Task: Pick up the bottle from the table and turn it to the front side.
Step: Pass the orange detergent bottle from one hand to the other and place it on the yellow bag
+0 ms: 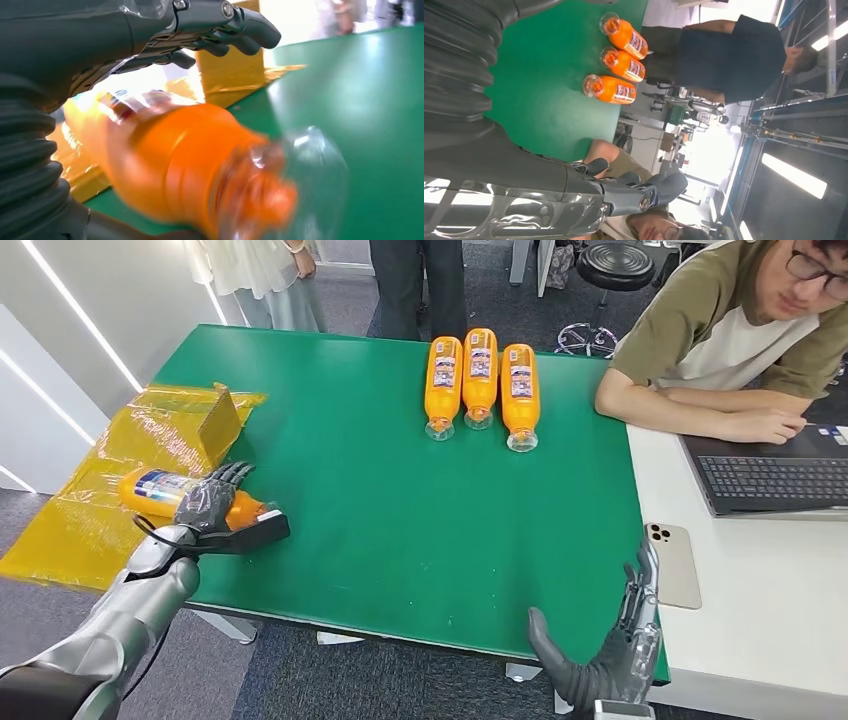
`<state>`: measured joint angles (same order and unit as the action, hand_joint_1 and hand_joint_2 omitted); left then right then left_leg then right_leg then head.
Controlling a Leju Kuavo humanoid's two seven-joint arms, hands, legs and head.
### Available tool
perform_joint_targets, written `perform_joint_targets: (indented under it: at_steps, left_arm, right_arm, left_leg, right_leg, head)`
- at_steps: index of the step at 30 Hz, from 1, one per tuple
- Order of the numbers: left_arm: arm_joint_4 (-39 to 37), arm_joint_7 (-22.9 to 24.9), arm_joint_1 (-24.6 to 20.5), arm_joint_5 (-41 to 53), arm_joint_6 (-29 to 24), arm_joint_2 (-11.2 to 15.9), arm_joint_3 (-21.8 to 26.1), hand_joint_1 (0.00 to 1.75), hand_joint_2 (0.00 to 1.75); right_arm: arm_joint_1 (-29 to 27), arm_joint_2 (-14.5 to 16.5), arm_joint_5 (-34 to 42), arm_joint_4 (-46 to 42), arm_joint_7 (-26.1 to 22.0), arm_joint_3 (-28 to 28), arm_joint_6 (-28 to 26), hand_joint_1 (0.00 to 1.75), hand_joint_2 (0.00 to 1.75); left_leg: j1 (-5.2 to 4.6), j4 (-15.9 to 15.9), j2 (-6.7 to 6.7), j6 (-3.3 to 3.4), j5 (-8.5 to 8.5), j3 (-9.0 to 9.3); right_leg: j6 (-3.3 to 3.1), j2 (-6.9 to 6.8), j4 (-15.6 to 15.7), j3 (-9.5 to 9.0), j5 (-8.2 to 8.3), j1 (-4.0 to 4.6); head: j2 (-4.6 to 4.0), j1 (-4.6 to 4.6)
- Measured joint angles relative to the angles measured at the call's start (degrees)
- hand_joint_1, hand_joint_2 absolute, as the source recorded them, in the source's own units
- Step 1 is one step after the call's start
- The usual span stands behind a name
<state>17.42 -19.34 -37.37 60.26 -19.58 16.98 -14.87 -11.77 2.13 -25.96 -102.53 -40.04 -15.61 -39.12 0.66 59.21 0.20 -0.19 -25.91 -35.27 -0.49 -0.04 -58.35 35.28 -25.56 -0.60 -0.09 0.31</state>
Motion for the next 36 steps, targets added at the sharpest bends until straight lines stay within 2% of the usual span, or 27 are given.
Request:
perform_joint_targets:
  at_steps: [2,6,9,11,13,15,17,22,26,29,32,36]
  left_arm:
    - [0.01,-0.03,1.59,-2.43,-3.55,0.31,2.67,0.00,1.75]
    - [0.58,-3.08,5.07,-8.49,-16.91,0.50,9.77,0.00,1.75]
    - [4.87,-10.46,7.80,-9.12,-19.89,-0.71,17.79,0.00,1.75]
    - [13.17,-17.15,10.77,-10.36,-20.15,-3.38,25.72,0.00,1.75]
    - [23.86,-20.07,14.04,-15.67,-20.44,-6.51,32.57,0.00,1.75]
    - [33.62,-20.48,16.81,-22.34,-20.60,-9.23,36.22,0.00,1.75]
    - [42.10,-20.64,19.18,-28.21,-20.68,-11.84,37.54,0.00,1.75]
    - [57.61,-20.88,22.68,-37.54,-20.70,-17.47,36.63,0.00,1.75]
    - [65.49,-20.93,23.64,-43.51,-20.56,-21.09,32.35,0.00,1.75]
    - [68.57,-20.94,24.26,-51.15,-19.90,-22.72,25.80,0.00,1.75]
    - [69.46,-20.94,24.94,-57.63,-17.04,-23.50,16.62,0.00,1.75]
    - [69.60,-20.94,26.75,-61.07,-7.82,-25.51,6.50,0.00,1.75]
  right_arm:
    - [-0.58,-0.01,-0.11,-0.53,0.00,0.04,0.00,0.00,1.75]
    - [-1.81,0.02,-1.07,-1.64,-0.01,0.13,0.00,0.00,1.75]
    - [-2.68,0.20,-1.77,-2.48,-0.02,0.16,0.00,0.00,1.75]
    - [-3.18,0.37,-1.85,-2.99,-0.02,0.15,0.00,0.00,1.75]
    - [-3.53,0.48,-1.42,-3.40,-0.02,0.12,0.00,0.00,1.75]
    - [-3.82,0.54,-0.71,-3.65,-0.02,0.06,0.00,0.00,1.75]
    - [-3.80,0.54,0.04,-3.71,-0.02,0.01,0.00,0.00,1.75]
    - [-3.00,0.51,1.20,-3.67,-0.02,-0.05,0.00,0.00,1.75]
    - [-2.53,0.52,1.23,-3.46,-0.02,-0.32,0.00,0.00,1.75]
    - [-2.10,0.54,1.61,-2.96,-0.02,-0.69,0.00,0.00,1.75]
    - [-1.66,0.78,2.10,-2.45,-0.02,-0.99,0.01,0.00,1.75]
    - [-1.44,1.54,2.53,-2.02,-0.02,-1.17,0.01,0.00,1.75]
  left_leg:
    - [0.00,0.00,0.06,-0.05,-0.04,0.01]
    - [0.01,0.00,0.13,-0.10,-0.08,0.02]
    - [0.00,0.01,0.11,-0.10,-0.09,0.02]
    - [-0.01,0.01,0.18,-0.11,-0.12,0.03]
    - [-0.01,0.01,0.46,-0.15,-0.24,0.09]
    - [-0.02,0.02,0.69,-0.14,-0.34,0.17]
    - [-0.03,0.03,0.60,-0.10,-0.36,0.19]
    - [-0.03,0.03,0.38,-0.07,-0.38,0.18]
    - [-0.02,0.03,0.24,-0.06,-0.38,0.20]
    - [-0.02,0.04,0.17,-0.06,-0.37,0.22]
    - [-0.02,0.04,0.11,-0.04,-0.36,0.20]
    - [-0.04,0.04,0.12,-0.02,-0.37,0.20]
  right_leg:
    - [-0.02,0.06,0.00,0.02,-0.01,0.00]
    - [-0.03,0.14,0.01,0.07,-0.05,0.00]
    - [-0.03,0.12,0.05,0.11,-0.08,0.00]
    - [-0.04,0.19,0.06,0.10,-0.07,-0.01]
    - [-0.06,0.45,0.06,0.08,-0.04,-0.02]
    - [-0.05,0.65,0.08,0.07,-0.04,-0.04]
    - [-0.01,0.58,0.09,0.01,-0.07,-0.04]
    - [0.03,0.35,0.10,-0.07,-0.10,-0.04]
    - [0.03,0.23,0.10,-0.12,-0.10,-0.04]
    - [0.03,0.16,0.10,-0.15,-0.10,-0.04]
    - [0.03,0.10,0.10,-0.18,-0.10,-0.04]
    - [0.04,0.11,0.10,-0.20,-0.10,-0.06]
  head:
    - [0.00,-0.01]
    - [0.00,0.01]
    - [0.00,0.01]
    - [0.00,0.02]
    - [0.00,0.01]
    - [0.00,0.00]
    - [0.00,0.02]
    - [0.00,0.02]
    - [0.00,0.02]
    - [0.00,0.02]
    - [0.00,0.02]
    - [0.00,0.02]
